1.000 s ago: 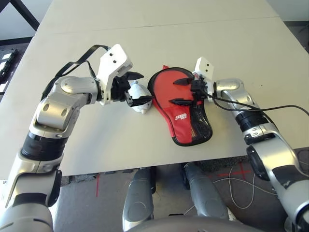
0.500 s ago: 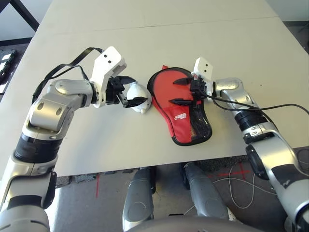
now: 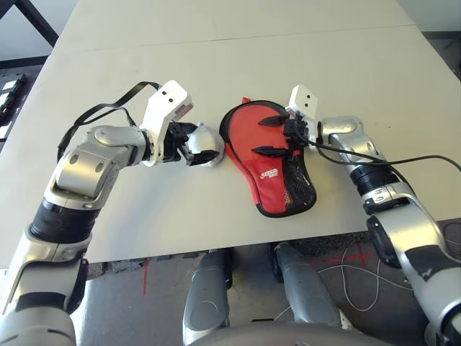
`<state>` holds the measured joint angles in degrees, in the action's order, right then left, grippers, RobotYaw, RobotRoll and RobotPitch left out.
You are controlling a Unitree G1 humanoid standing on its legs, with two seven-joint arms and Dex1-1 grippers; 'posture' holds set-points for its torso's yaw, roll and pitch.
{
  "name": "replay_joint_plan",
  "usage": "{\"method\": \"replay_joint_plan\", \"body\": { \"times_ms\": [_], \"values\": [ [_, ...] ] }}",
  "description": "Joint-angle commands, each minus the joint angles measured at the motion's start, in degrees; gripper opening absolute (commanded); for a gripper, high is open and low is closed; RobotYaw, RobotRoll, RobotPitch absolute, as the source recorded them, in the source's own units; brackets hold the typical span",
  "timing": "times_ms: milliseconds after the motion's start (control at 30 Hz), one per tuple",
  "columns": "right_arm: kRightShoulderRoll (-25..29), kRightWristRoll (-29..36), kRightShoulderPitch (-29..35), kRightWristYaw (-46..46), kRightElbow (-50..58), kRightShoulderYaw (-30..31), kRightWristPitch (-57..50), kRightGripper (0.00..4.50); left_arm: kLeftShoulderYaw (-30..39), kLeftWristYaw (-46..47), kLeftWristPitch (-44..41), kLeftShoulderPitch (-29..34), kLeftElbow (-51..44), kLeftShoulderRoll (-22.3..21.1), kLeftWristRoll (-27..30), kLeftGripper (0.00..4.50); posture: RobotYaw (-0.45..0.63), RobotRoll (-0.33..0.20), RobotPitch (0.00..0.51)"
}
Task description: Store the ping-pong paddle in its case and zip it.
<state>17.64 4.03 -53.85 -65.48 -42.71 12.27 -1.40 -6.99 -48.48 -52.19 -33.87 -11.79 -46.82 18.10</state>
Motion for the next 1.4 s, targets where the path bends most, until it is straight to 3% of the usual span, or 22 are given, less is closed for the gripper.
{"method": "replay_joint_plan", "body": {
  "times_ms": [33,233,367,533,867,1400],
  "values": [
    [0.05,-1.00,1.94,0.22,-0.18,0.46,-1.11,4.50,-2.11,-0.09,-0.89,1.10,0.99,0.14,-0.79,2.37,0.00,0.000,0.286],
    [0.44,-1.51,2.74,0.32,0.69,0.95,-1.46,4.50,-2.97,1.13,1.01,-0.60,3.62,1.02,-2.86,0.73,0.00,0.000,0.288],
    [0.59,-1.67,3.24,0.31,1.25,1.18,-1.79,4.50,-3.47,3.10,4.39,-3.19,7.79,2.49,-6.11,0.30,0.00,0.000,0.290],
    [0.59,-1.89,3.79,0.27,1.85,1.54,-2.11,4.50,-4.31,4.79,10.23,-6.94,14.31,4.40,-10.30,0.25,0.00,0.000,0.292],
    [0.81,-2.48,5.09,0.08,3.81,2.29,-3.64,4.50,-5.84,8.01,27.08,-20.25,36.77,11.34,-19.00,0.23,-0.01,0.000,0.293],
    [1.19,-2.69,6.36,0.12,6.08,2.75,-4.76,4.50,-3.99,15.49,49.50,-39.84,71.22,25.82,-24.81,0.23,-0.04,0.000,0.294]
  ]
}}
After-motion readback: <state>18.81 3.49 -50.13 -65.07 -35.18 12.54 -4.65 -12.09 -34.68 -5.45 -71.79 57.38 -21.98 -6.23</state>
